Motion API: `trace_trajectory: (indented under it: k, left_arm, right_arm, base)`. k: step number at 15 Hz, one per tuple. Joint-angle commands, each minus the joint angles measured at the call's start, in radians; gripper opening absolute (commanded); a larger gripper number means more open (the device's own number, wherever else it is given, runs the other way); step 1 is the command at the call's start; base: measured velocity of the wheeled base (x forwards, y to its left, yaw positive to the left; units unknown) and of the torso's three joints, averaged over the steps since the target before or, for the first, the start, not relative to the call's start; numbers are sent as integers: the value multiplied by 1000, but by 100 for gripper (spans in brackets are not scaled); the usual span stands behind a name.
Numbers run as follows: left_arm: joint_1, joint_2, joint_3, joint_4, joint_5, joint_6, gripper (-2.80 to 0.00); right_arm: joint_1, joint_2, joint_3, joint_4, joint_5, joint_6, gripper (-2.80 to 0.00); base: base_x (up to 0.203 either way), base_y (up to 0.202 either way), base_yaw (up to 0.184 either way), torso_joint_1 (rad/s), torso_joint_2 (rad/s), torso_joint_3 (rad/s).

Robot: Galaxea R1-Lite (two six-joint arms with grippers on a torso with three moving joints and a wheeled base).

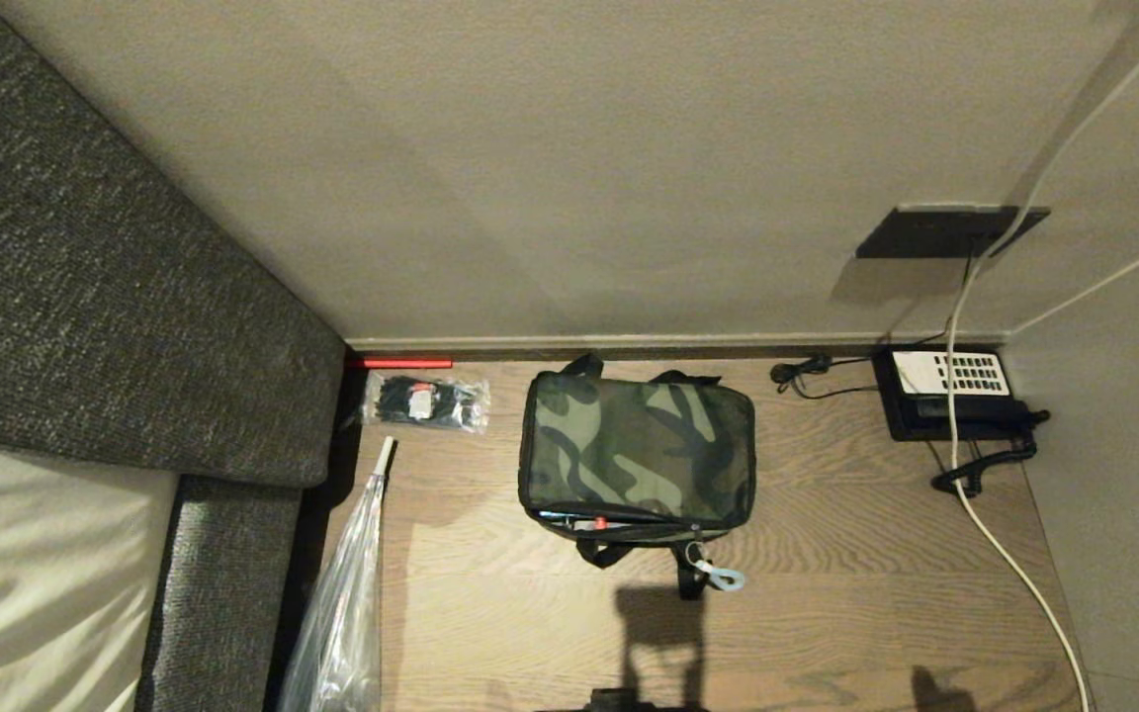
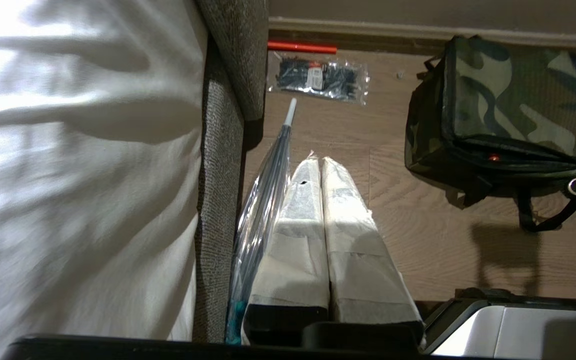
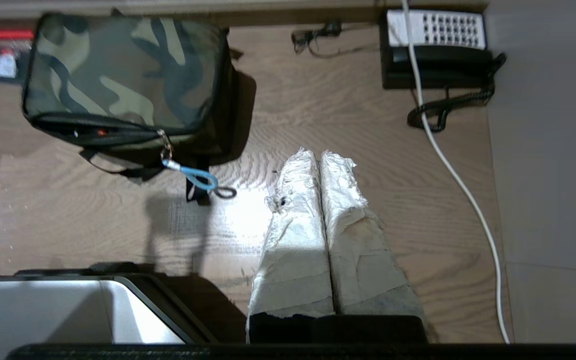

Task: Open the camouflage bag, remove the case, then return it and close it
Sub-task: Open the top of the storage box

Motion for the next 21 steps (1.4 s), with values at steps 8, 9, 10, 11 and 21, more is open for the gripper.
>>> trace_trajectory:
  k: [8,9,10,11,21]
  left_arm:
    - [0,-1,3,0,0,-1,-280]
    - [0,-1,3,0,0,-1,-280]
    - [0,-1,3,0,0,-1,-280]
    - [0,0,2,0,0,-1,-280]
    - [0,-2,2,0,0,4,-280]
  right_arm:
    - [0,0,0,-1,0,0,-280]
    - [0,0,0,-1,0,0,-280]
    - [0,0,0,-1,0,0,-280]
    - [0,0,0,-1,0,0,-280]
    - [0,0,0,1,0,0,-280]
  base:
    - [0,0,0,3,2,-195]
    - [0,0,0,2,-2,-198]
    - [0,0,0,6,2,-198]
    - [0,0,0,8,-1,-200]
    - [0,0,0,4,2,-155]
